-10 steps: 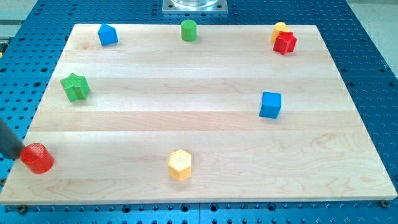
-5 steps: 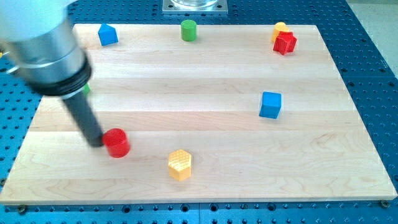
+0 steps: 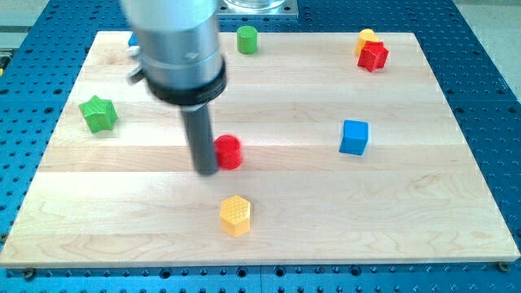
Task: Push the red circle into the red star
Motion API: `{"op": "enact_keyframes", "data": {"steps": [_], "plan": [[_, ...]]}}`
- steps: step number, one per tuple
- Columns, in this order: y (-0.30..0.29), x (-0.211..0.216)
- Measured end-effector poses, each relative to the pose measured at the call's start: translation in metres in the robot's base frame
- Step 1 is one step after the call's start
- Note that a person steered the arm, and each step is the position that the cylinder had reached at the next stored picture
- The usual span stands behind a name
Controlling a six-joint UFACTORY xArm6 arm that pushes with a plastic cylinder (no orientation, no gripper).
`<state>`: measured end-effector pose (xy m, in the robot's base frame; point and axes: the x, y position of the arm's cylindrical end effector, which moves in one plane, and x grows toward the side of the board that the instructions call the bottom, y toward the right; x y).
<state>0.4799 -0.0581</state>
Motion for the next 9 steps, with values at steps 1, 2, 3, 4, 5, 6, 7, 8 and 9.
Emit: {"op": "enact_keyframes", "data": {"steps": [1,2,3,4,5,6,7,8,9], "plan": [[0.042,-0.024],[0.023,0.025],[0.081,-0.032],[0.109,-0.095],[0.141,-0.125],[0.113,-0.112],[0.100,-0.141],[0.084,-0.169],[0.052,-0.187]]}}
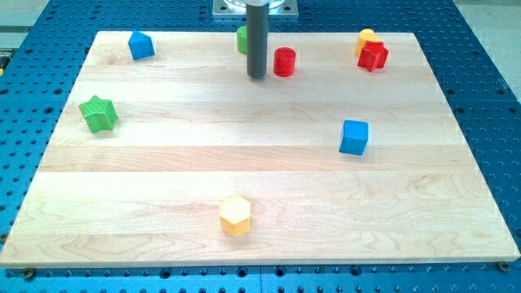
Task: Push the red circle into the red star
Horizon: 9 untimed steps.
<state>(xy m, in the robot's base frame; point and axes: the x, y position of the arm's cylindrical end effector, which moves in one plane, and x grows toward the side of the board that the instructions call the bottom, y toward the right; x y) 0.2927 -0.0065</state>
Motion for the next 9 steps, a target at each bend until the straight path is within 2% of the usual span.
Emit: {"op": "enact_keyframes", "data": {"steps": [2,6,8,9], "plan": [[0.090,-0.016],[0.088,-0.005],[0.127,-0.006],[0.125,-0.004]]}}
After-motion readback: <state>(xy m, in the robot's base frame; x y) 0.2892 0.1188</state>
